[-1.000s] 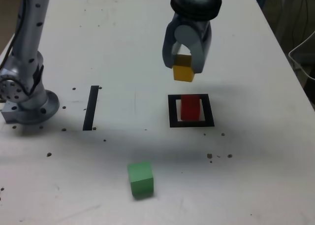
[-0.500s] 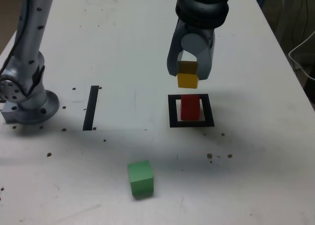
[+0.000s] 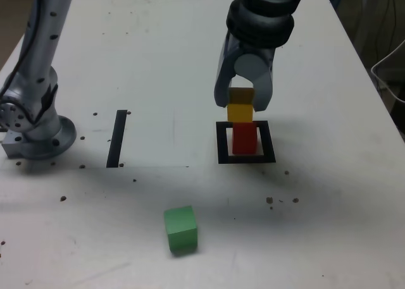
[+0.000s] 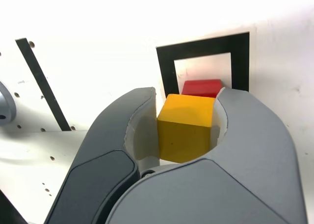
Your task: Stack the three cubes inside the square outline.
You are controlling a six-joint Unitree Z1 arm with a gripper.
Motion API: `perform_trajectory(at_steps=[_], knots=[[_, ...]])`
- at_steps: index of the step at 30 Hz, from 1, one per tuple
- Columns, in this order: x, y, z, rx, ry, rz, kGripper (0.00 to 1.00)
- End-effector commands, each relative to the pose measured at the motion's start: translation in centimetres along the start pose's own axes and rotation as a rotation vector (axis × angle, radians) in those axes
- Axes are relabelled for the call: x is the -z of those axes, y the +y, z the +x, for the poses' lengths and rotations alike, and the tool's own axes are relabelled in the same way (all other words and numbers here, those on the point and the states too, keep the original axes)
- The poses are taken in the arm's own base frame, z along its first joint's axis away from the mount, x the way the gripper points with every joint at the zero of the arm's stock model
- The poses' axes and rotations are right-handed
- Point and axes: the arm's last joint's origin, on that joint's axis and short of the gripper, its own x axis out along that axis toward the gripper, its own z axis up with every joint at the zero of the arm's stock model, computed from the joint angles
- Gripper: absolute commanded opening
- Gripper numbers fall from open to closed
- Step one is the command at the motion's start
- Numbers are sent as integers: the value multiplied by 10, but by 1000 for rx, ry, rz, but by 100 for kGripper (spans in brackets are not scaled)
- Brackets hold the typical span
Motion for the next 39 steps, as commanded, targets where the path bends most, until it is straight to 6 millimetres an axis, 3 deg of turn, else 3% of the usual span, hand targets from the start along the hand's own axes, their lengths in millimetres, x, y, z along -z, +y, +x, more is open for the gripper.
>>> perform_trajectory(at_steps=[1,22,27,31,34,36,39], knots=[[-3,-2,2,4,4,-1,10],[-13,-5,14,15,25,-4,19],[-15,-5,17,27,31,-5,41],[-16,-5,18,29,26,2,75],[-17,-5,20,26,23,6,94],[-17,-5,20,21,22,7,99],[-17,-5,20,14,21,6,99]])
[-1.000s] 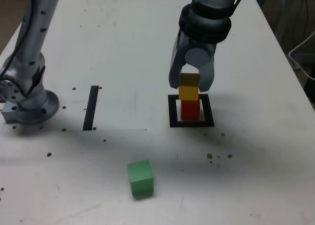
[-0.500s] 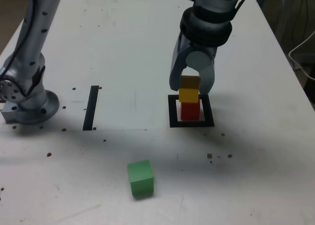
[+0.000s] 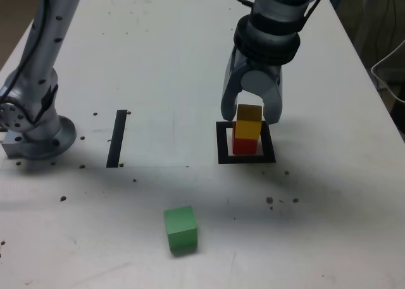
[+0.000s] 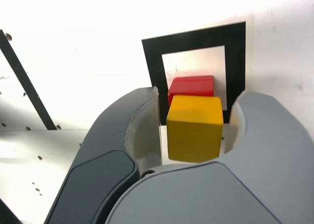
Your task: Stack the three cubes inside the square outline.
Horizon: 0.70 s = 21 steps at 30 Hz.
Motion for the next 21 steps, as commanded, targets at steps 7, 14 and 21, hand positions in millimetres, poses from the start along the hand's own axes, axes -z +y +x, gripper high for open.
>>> perform_trajectory(at_steps=[7,14,21], knots=[[-1,0,4,-11,8,2,99],[-1,0,5,-17,-3,1,99],[0,0,5,-19,-12,0,99]])
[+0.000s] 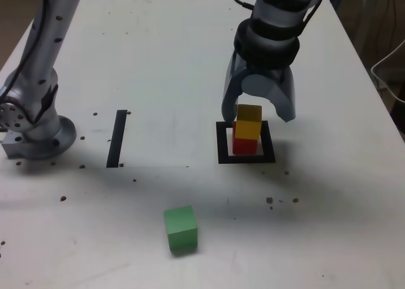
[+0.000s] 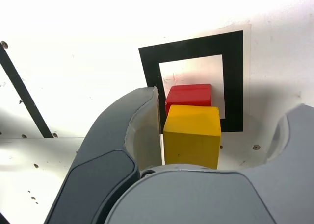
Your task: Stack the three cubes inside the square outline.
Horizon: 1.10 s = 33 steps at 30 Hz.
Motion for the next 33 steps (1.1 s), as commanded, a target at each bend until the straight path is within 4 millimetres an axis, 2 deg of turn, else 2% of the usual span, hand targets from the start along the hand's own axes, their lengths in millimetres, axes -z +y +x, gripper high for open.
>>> perform_trajectory(at_steps=[1,7,14,21,27,33], knots=[[2,0,-2,-2,-3,1,99],[15,1,-11,0,-7,3,99],[58,-6,-38,-12,-29,-4,99],[90,-37,-42,-39,-13,-19,99],[115,-75,-48,2,-40,-87,98],[123,-110,-38,98,-40,-141,97]])
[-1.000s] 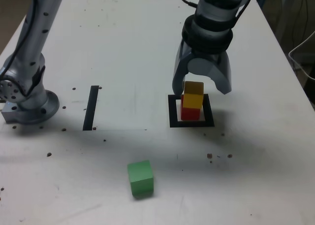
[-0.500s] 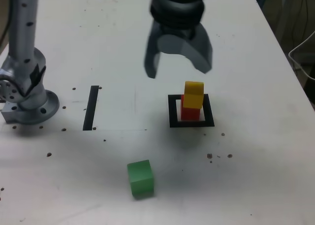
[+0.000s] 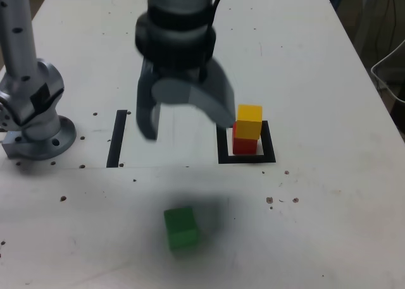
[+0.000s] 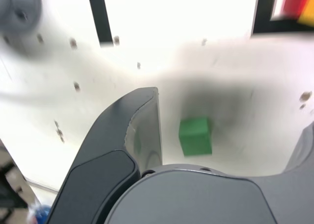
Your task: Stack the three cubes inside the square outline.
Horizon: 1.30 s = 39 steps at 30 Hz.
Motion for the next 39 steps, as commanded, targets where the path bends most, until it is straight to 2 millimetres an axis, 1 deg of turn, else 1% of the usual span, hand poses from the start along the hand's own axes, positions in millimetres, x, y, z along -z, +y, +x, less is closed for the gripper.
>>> perform_trajectory(at_steps=[1,8,11,17,20,25,33,35,39], knots=[[4,-13,7,27,-6,-9,97],[7,-49,40,99,-6,-5,95],[6,-57,55,96,6,8,94],[2,-63,83,64,26,18,92],[0,-64,88,41,26,19,90],[-2,-65,90,27,31,18,82],[-8,-70,92,56,10,23,62],[-11,-72,93,74,-6,30,60],[-16,-76,97,102,-31,46,60]])
